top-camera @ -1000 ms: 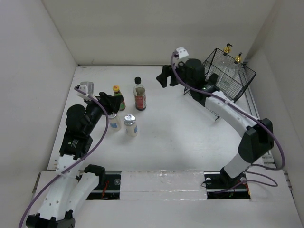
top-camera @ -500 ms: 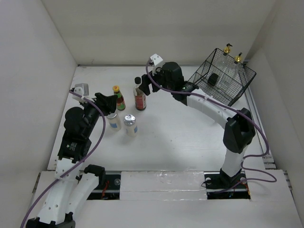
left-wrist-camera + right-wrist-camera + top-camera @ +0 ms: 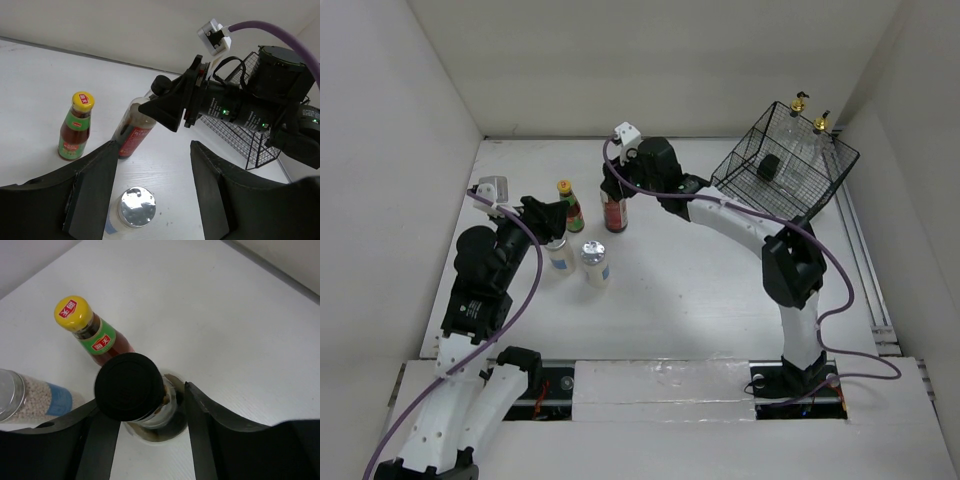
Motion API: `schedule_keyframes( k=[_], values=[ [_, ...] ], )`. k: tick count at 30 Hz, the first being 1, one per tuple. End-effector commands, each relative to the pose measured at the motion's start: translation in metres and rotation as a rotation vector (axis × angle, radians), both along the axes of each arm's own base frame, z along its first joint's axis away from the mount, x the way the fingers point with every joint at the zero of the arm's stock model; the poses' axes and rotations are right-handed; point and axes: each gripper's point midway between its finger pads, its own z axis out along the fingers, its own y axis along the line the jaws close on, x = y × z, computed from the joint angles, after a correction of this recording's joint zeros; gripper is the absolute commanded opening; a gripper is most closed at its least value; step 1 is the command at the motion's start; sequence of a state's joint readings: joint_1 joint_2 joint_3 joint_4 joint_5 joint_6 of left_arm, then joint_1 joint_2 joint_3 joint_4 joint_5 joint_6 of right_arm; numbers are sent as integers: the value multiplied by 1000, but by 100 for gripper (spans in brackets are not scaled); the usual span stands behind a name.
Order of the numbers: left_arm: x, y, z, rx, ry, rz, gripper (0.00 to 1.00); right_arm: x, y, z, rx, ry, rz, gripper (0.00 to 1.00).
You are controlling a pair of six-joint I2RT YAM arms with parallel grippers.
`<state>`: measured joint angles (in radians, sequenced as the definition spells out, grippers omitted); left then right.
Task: Organize the condiment bottles
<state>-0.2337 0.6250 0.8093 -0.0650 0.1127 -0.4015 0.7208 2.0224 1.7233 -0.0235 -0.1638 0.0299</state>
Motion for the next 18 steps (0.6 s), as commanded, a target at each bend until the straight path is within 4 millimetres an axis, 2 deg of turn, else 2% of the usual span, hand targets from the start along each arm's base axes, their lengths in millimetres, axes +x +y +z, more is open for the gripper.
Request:
schedule_keyframes(
  k=[1,2,3,4,6,8,10,11,13,14,16,17,18],
  values=[
    [-4,-2,23,-20,-73,-16,56,10,11,58,123,-126,-27,56],
    [-4,-2,23,-20,-73,-16,56,8,16,60,135,-142,-30,54],
    [-3,-3,19,-18,-64,-25,56,7,16,53,139,-130,-32,50],
    [-3,-3,19,-18,-64,-25,56,6,15,57,156,-131,-35,41],
    [-3,-3,19,-18,-64,-25,56,7,14,66,186,-148,-46,37],
    [-3,-3,19,-18,-64,-25,56,4,10,74,205,-158,-58,27],
    [-3,-3,19,-18,-64,-25,56,2,6,82,228,-166,-70,25],
    [-3,-3,19,-18,-64,-25,56,-2,-1,99,246,-188,-83,24],
    [-3,-3,21,-20,-73,-25,56,-6,-13,120,271,-220,-119,23],
    [-3,-3,21,-20,-73,-25,56,-14,-26,144,298,-250,-139,23],
    [-4,-5,21,-20,-73,-34,56,-10,-59,169,322,-289,-222,22],
    [-4,-5,21,-20,-73,-34,56,-9,-74,173,323,-297,-251,22],
    [-4,-5,21,-20,-73,-34,56,-19,-97,205,364,-342,-269,22]
  ],
)
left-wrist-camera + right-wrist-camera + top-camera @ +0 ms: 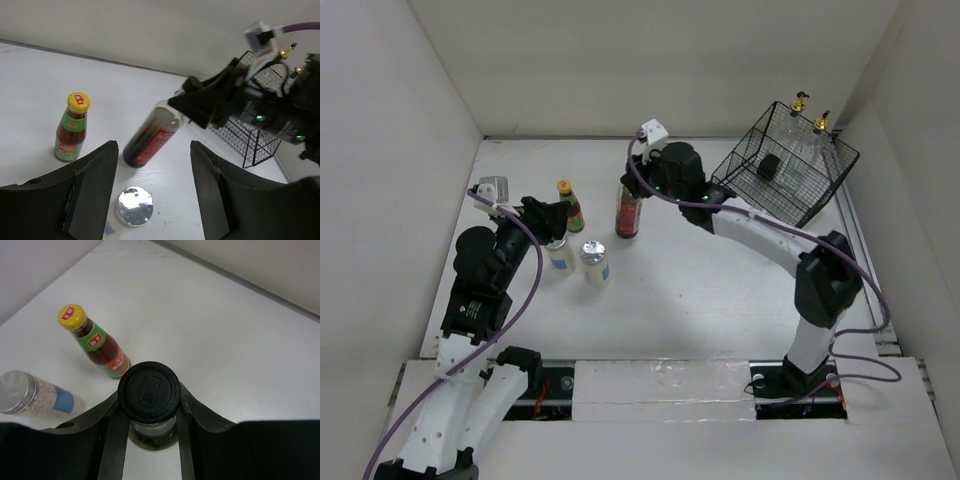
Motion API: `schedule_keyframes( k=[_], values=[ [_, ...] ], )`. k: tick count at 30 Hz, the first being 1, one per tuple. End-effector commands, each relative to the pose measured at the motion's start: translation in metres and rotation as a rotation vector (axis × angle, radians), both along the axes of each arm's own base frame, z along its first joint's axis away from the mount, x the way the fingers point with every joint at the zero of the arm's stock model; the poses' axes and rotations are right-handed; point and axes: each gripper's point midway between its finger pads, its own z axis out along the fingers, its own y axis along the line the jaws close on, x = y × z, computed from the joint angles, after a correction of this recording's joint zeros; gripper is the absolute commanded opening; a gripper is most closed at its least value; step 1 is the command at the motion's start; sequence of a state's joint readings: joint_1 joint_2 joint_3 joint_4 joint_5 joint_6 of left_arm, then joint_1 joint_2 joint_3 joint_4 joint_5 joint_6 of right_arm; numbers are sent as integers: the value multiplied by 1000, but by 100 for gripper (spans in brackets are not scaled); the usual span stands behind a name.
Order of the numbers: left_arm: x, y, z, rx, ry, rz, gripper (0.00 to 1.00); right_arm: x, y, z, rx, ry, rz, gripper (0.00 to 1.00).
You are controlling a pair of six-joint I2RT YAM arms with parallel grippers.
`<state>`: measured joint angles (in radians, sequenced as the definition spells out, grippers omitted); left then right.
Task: Organize the condiment bottles
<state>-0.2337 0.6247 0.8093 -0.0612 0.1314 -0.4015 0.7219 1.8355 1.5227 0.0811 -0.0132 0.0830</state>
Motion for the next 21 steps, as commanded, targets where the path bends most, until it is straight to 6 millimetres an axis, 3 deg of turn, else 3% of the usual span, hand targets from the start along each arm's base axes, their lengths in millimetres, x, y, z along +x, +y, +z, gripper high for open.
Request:
schedule_keyframes(
  k=[1,4,5,7,8,12,17,21],
  values=[
    [-3,-3,20,-19,-69,-25,56,-2,-84,180,295,-316,-165,22],
    [-3,-3,20,-19,-69,-25,56,-7,-141,213,324,-362,-275,20],
    [-3,-3,20,-19,-69,-25,56,-4,-172,221,322,-382,-339,20],
    [-3,-3,20,-19,-69,-25,56,0,-201,229,318,-401,-396,20],
    [-3,-3,20,-19,-69,-25,56,7,-227,233,314,-417,-458,20],
    [-4,-5,20,-19,-69,-34,56,21,-283,239,295,-440,-605,20],
    [-3,-5,18,-27,-65,-34,56,42,-343,242,270,-458,-764,19],
    [-3,-5,18,-28,-65,-34,56,50,-356,243,249,-474,-802,19]
  ],
)
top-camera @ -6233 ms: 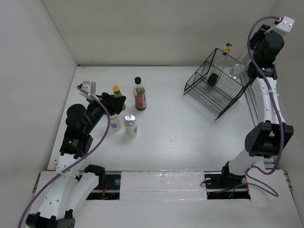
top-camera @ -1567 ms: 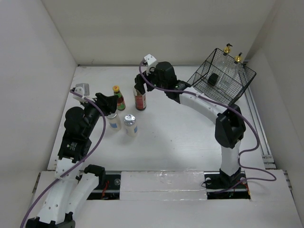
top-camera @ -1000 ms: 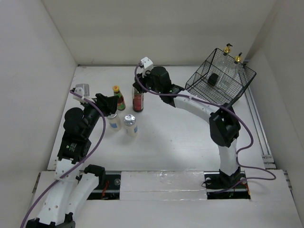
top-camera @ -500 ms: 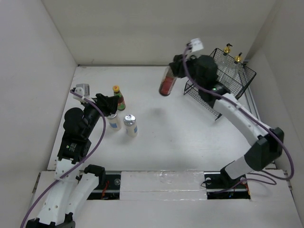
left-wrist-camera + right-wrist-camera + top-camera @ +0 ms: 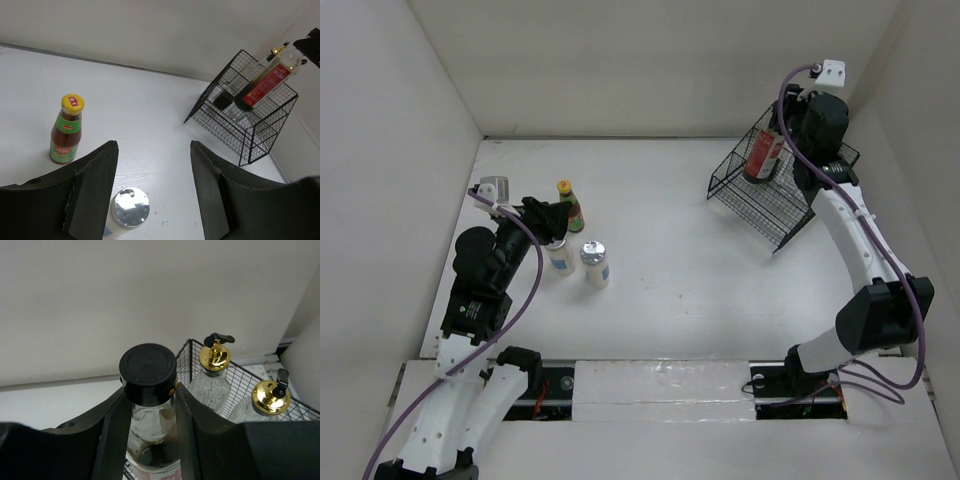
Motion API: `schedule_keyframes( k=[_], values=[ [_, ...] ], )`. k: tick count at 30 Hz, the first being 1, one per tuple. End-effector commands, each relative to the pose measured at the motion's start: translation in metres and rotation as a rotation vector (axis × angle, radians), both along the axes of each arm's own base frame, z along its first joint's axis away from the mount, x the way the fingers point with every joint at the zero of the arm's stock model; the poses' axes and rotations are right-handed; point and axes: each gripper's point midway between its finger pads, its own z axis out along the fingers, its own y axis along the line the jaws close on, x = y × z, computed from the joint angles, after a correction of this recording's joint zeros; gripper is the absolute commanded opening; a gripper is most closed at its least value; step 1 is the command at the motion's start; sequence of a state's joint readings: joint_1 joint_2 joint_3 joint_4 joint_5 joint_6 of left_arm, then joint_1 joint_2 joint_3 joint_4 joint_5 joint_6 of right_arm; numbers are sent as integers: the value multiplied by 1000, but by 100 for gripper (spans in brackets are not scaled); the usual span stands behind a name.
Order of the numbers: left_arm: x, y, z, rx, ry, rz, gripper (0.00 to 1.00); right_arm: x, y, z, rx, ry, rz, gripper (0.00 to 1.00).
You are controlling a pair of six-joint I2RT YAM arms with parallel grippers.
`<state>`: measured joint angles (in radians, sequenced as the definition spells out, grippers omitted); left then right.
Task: Organize the condiment bottles
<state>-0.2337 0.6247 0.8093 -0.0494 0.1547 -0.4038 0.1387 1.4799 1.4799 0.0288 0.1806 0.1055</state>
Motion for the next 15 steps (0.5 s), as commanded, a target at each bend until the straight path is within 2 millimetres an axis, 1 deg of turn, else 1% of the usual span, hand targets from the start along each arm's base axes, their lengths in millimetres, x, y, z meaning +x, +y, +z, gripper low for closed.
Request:
schedule_keyframes(
  k=[1,2,3,4,5,6,8,10,11,12,14,15],
  values=[
    [-2,-1,15,-23,-55,-11,56,-8,-19,89,30,-253,-57,19],
    [0,-2,13,-21,-46,-11,56,-9,-25,95,30,-264,-69,19],
    [0,-2,13,-21,-46,-11,56,-5,-25,90,29,-255,-69,19],
    [0,-2,13,-21,-46,-11,56,-5,-30,90,27,-255,-80,19],
    [0,-2,13,-21,-46,-11,56,-5,-30,93,29,-267,-80,19],
    [0,-2,13,-21,-46,-11,56,-2,-35,92,28,-271,-90,19],
    [0,-2,13,-21,-46,-11,56,1,-36,90,29,-270,-99,19],
    [0,-2,13,-21,-46,-11,56,0,-38,93,32,-282,-109,19],
    [3,-2,10,-19,-35,-11,56,2,-38,97,34,-296,-109,19],
    [3,-2,10,-19,-35,-11,56,2,-42,97,33,-296,-118,18],
    [3,-2,10,-19,-35,-11,56,-2,-42,112,38,-333,-118,18],
    [3,-2,10,-19,-35,-11,56,-2,-42,112,38,-333,-118,18]
  ],
)
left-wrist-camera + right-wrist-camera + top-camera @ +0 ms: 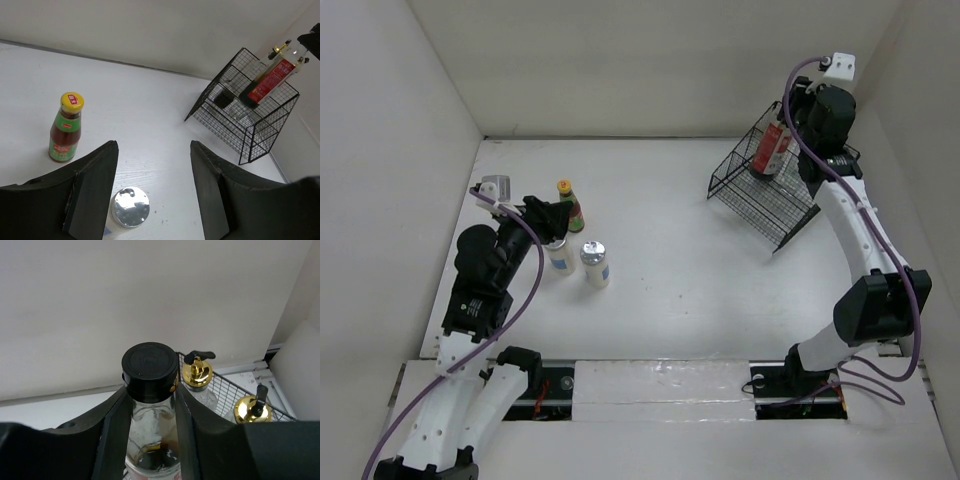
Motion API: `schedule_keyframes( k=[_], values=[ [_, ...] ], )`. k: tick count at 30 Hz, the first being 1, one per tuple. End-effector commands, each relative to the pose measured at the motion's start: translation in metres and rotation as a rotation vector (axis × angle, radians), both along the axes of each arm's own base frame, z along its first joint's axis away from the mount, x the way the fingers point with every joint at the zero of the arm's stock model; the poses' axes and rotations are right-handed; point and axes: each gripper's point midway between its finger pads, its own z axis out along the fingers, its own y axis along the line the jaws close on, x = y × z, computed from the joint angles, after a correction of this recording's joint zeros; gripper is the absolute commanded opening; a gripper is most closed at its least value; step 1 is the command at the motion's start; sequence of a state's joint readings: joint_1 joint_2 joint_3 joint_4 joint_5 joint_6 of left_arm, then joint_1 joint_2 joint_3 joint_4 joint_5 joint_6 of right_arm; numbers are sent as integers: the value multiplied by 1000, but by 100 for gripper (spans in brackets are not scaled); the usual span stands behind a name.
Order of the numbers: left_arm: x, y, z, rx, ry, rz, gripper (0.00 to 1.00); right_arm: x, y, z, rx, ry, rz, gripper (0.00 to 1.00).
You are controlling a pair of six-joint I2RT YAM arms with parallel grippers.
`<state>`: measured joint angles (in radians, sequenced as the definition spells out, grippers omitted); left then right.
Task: Organize the condiment bottles
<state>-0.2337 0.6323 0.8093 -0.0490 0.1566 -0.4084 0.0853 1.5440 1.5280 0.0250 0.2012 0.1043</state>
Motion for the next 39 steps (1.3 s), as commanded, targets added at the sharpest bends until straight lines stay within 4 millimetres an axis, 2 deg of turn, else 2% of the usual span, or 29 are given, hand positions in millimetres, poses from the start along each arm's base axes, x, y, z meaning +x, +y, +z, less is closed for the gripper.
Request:
schedule_keyframes(
  k=[1,9,15,19,20,22,23,27,28,32,33,34,37,39],
  values=[
    [1,-1,12,-16,-44,-9,56,-20,-10,123,30,-366,-35,18],
    [1,-1,12,-16,-44,-9,56,-5,-19,116,26,-392,-93,18],
    [4,-1,9,-14,-33,1,56,1,-22,98,22,-403,-115,18],
    [6,-1,4,-1,-18,1,56,5,-22,75,10,-382,-117,18],
    [6,-1,4,-1,-18,1,56,8,-22,60,7,-356,-116,18],
    [6,-1,4,-1,-18,1,56,9,-17,50,8,-350,-107,18],
    [6,-1,4,-1,-18,1,56,10,-17,37,4,-323,-107,18],
    [6,-1,4,-1,-18,1,56,17,-11,12,9,-286,-96,18],
    [6,-1,4,-1,-18,1,56,20,-11,0,5,-262,-95,18],
    [6,-1,4,-1,-18,1,56,24,-4,-11,31,-243,-82,18],
    [6,-1,4,-1,-18,1,56,27,-4,-22,28,-222,-82,18],
    [6,-1,4,-1,-18,1,56,27,-4,-22,28,-222,-82,18],
    [4,0,6,-3,-27,1,56,35,-2,-43,40,-173,-80,22],
    [4,0,6,-3,-27,1,56,37,-2,-49,38,-162,-80,23]
  ],
)
